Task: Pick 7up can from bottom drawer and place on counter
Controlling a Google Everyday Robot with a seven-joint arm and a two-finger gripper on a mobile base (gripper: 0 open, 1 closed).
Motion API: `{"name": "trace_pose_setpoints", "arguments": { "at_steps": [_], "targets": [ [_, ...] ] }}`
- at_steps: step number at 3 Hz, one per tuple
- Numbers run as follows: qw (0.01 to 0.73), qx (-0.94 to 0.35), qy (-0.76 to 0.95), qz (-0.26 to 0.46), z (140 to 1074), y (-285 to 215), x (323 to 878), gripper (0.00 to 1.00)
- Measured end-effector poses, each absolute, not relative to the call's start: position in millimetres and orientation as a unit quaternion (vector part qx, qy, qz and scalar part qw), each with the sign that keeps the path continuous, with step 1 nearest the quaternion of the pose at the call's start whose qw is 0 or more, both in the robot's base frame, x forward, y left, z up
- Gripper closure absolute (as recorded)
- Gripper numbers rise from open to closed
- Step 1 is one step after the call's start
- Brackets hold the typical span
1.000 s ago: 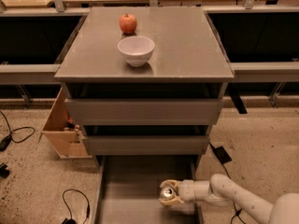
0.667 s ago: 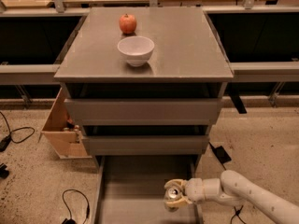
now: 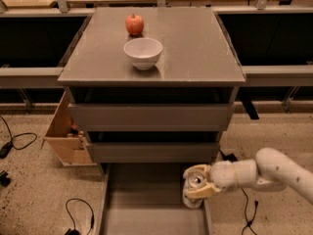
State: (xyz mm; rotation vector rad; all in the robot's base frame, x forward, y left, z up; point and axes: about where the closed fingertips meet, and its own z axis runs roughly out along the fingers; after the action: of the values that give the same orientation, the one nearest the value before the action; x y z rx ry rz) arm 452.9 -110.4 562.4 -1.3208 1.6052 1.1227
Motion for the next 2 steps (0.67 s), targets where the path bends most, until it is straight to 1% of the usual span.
{"name": "trace_pose_setpoints", "arguments": {
  "at_steps": [1,2],
  "targets": [
    [0.394,-0.533,0.633,0.400,666,-132,483,1.00],
    [0.409,-0.537,0.639,0.367,741,-150,514,1.00]
  ]
}}
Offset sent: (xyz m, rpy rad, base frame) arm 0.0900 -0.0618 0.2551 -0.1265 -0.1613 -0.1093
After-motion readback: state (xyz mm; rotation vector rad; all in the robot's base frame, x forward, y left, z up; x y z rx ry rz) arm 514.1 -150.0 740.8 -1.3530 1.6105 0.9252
